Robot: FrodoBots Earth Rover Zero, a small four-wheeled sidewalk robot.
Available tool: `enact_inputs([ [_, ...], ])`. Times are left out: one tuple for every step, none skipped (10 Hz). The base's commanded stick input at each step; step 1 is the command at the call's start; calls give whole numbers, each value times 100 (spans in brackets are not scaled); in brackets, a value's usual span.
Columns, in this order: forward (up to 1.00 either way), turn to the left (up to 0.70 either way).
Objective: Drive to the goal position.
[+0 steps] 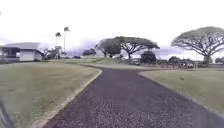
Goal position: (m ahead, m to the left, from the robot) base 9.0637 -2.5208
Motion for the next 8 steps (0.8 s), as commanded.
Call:
enact_inputs([
  [70, 0],
  [70, 0],
  [70, 0],
  [70, 0],
  [70, 0],
  [70, 0],
  [70, 0],
  [70, 0],
])
